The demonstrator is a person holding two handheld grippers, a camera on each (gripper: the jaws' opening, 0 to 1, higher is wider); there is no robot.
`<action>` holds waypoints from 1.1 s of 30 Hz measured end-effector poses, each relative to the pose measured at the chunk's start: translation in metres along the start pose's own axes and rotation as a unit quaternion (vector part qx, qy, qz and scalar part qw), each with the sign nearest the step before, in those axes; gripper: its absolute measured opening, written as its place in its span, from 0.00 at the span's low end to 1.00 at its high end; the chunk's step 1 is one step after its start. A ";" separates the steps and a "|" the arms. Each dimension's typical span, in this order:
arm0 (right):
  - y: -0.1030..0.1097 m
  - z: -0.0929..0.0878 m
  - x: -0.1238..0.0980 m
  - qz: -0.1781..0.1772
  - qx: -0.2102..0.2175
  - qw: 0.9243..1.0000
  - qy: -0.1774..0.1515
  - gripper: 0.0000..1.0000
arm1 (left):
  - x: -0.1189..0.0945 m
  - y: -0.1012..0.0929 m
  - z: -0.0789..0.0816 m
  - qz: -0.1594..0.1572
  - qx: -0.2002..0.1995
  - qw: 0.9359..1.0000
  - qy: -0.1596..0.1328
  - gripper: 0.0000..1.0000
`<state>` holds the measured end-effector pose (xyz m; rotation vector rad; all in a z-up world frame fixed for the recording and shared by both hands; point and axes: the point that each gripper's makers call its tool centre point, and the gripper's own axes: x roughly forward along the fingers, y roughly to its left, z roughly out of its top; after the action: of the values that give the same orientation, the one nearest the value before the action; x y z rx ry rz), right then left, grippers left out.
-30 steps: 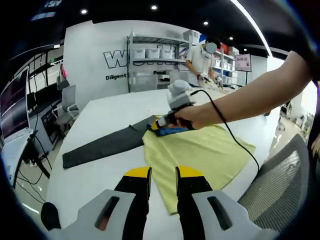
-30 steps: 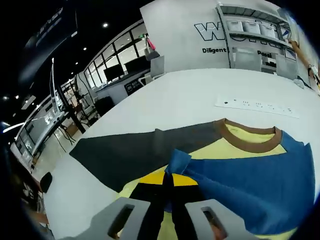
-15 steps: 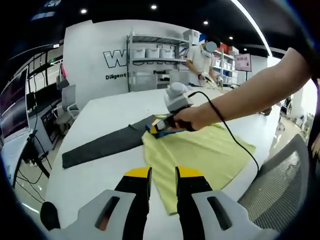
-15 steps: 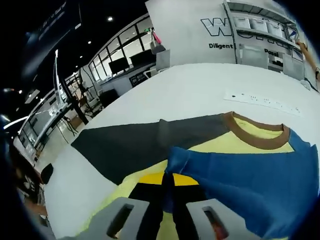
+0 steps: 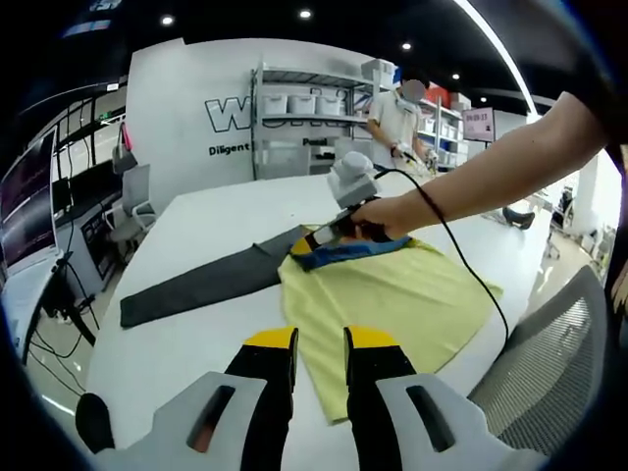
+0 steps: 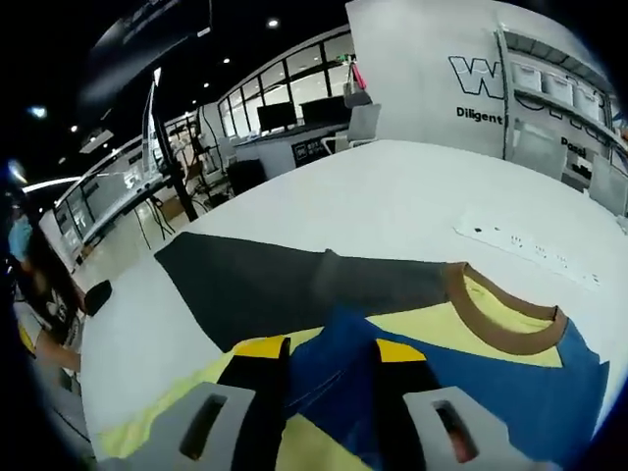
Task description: Fold the garment on the visible template until the final outline fits inside the template.
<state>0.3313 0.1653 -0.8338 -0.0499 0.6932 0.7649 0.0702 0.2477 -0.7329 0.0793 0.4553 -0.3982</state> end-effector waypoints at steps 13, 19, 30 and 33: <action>0.005 0.000 0.000 0.036 0.017 0.999 -0.002 0.11 | 0.001 0.001 -0.003 0.000 -0.002 1.000 0.006 0.14; 0.007 -0.007 0.004 0.039 0.010 0.999 0.020 0.00 | 0.000 0.004 -0.008 0.001 -0.013 1.000 0.015 0.14; 0.012 0.013 -0.001 0.052 0.092 0.994 -0.008 0.00 | 0.002 0.002 -0.006 0.001 -0.005 1.000 0.014 0.13; 0.018 0.020 0.002 0.059 0.097 0.993 -0.008 0.00 | 0.003 0.003 -0.004 0.003 -0.006 1.000 0.011 0.14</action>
<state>0.3320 0.1854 -0.8163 0.1756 0.7565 0.8077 0.0718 0.2498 -0.7374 0.0734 0.4796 -0.3895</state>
